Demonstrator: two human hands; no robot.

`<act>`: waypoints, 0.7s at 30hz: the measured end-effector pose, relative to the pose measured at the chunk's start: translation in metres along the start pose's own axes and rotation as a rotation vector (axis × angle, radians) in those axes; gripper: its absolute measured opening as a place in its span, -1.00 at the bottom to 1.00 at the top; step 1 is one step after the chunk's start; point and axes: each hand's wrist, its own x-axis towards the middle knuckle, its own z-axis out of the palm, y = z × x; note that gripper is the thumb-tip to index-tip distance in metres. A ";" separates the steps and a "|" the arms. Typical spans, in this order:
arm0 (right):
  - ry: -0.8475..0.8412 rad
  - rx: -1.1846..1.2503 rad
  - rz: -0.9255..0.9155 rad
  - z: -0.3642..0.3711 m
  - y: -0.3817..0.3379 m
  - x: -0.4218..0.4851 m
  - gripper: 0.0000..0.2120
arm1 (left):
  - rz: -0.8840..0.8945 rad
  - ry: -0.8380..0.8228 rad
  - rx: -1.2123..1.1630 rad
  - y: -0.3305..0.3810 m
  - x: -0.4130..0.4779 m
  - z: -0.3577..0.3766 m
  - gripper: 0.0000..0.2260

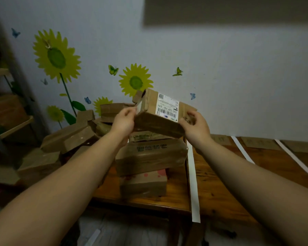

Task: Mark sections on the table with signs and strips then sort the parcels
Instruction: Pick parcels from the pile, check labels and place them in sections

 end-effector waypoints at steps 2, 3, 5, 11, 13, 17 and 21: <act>0.077 -0.046 -0.032 -0.008 0.005 -0.009 -0.41 | -0.003 -0.062 0.109 -0.007 -0.001 0.003 -0.56; 0.102 -0.055 -0.054 -0.013 0.007 -0.013 -0.36 | 0.004 -0.097 0.135 -0.011 -0.002 0.007 -0.54; 0.140 -0.068 -0.097 -0.025 0.009 -0.021 -0.29 | 0.059 -0.147 0.129 -0.019 -0.006 0.019 -0.65; 0.230 -0.142 -0.190 -0.074 0.013 -0.032 -0.26 | 0.100 -0.259 -0.010 -0.022 -0.020 0.066 -0.66; 0.244 -0.168 -0.224 -0.093 0.015 -0.032 -0.28 | 0.105 -0.267 -0.046 -0.018 -0.025 0.083 -0.67; 0.238 -0.186 -0.258 -0.134 0.025 -0.024 -0.31 | 0.140 -0.276 -0.045 -0.013 -0.027 0.122 -0.69; 0.217 -0.188 -0.226 -0.186 0.043 -0.013 -0.30 | 0.138 -0.303 0.024 -0.012 -0.034 0.173 -0.74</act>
